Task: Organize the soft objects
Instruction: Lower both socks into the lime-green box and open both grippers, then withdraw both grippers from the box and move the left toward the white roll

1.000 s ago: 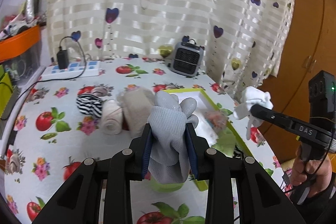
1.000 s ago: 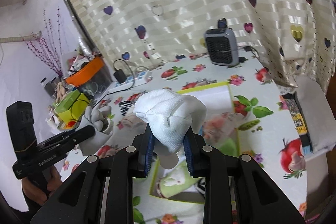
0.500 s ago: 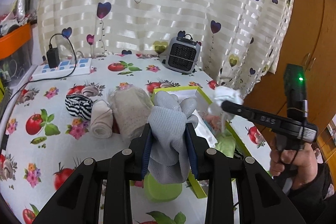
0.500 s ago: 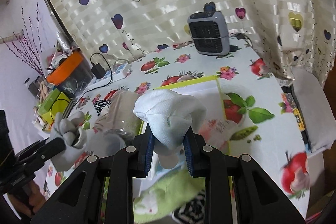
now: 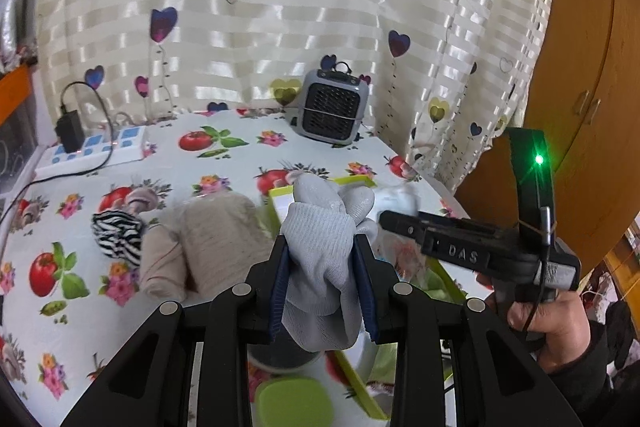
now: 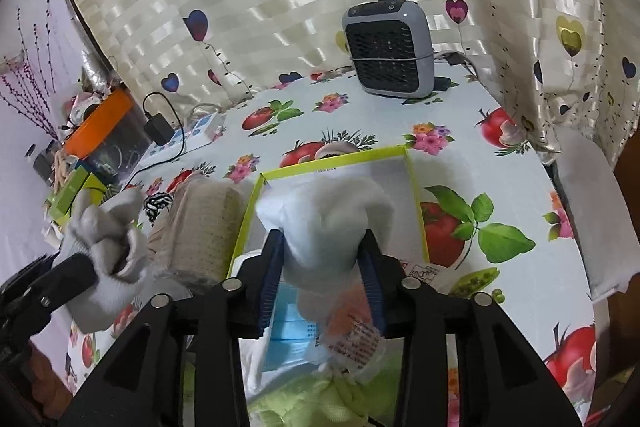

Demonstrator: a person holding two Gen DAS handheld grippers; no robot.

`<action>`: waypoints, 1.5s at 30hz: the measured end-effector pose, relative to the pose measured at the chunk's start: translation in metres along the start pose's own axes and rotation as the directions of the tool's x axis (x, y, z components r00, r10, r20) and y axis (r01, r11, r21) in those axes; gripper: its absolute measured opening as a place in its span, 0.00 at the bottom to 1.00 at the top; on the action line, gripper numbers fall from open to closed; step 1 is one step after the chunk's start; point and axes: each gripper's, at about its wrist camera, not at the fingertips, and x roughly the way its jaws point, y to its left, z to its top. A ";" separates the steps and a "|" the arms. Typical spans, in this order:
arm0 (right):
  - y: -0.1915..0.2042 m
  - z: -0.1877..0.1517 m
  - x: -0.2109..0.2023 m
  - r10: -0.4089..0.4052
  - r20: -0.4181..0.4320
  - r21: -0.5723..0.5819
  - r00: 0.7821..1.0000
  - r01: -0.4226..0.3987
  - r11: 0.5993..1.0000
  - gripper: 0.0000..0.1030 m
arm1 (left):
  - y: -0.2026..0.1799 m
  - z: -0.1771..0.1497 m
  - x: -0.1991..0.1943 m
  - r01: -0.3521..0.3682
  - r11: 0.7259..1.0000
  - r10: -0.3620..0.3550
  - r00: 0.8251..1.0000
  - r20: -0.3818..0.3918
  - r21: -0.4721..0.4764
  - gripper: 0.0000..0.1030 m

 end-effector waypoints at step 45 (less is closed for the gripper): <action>-0.001 -0.035 -0.079 0.047 0.093 0.014 0.995 -0.048 0.999 0.39 | -0.039 0.008 0.038 -0.002 1.000 0.003 0.997 -0.074 0.014 0.41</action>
